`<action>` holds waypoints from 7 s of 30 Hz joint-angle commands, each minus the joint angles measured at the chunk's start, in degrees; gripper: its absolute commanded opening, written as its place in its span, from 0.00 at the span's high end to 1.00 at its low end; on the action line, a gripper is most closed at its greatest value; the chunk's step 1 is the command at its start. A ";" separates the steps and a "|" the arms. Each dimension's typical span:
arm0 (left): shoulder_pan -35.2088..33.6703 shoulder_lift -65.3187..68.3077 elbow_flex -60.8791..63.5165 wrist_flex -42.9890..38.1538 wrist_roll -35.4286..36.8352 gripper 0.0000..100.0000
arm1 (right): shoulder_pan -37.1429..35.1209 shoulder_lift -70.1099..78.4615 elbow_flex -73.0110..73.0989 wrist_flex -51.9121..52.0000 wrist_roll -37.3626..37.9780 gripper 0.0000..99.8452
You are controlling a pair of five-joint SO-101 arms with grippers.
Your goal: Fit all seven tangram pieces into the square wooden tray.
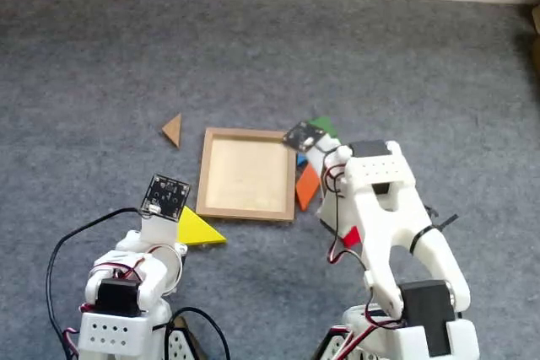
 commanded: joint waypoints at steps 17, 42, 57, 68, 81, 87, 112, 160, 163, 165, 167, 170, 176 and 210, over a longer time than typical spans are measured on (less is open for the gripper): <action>-0.57 -2.95 1.19 0.18 -0.53 0.99 | 6.81 11.47 2.68 1.27 19.78 0.59; -0.57 -2.95 1.19 0.18 -0.53 0.99 | 7.87 12.70 5.93 -9.71 19.87 0.74; -0.57 -2.95 1.19 0.18 -0.53 0.99 | 7.78 6.55 2.51 1.19 19.25 0.78; -0.57 -2.95 1.19 0.18 -0.53 0.99 | -2.59 -8.75 2.33 1.80 2.29 0.78; -0.57 -2.95 1.19 0.18 -0.53 0.99 | -19.30 -9.45 -1.54 -11.30 -35.08 0.78; -0.57 -2.95 1.19 0.18 -0.53 0.99 | -20.44 -4.70 -11.12 -11.21 -47.47 0.78; -0.57 -2.95 1.19 0.18 -0.53 0.99 | -20.97 29.93 -40.66 -9.98 -69.01 0.77; -0.57 -2.95 1.19 0.18 -0.53 0.99 | -14.90 38.90 -44.26 2.68 -37.45 0.98; -0.57 -2.95 1.19 0.18 -0.53 0.99 | -17.19 39.43 -44.09 3.03 -37.63 0.98; -0.57 -2.95 1.19 0.18 -0.53 0.99 | -17.63 39.43 -43.91 3.12 -37.63 0.98; -0.57 -2.95 1.19 0.18 -0.53 0.99 | -17.36 39.43 -43.91 3.12 -37.63 0.98; -0.57 -2.95 1.19 0.18 -0.53 0.99 | -17.01 39.43 -43.91 3.47 -37.54 0.98; -0.57 -2.95 1.19 0.18 -0.53 0.99 | -15.08 39.43 -44.26 12.53 -37.36 0.98; -0.57 -2.95 1.19 0.18 -0.53 0.99 | -13.49 8.84 -41.45 27.91 -33.32 0.98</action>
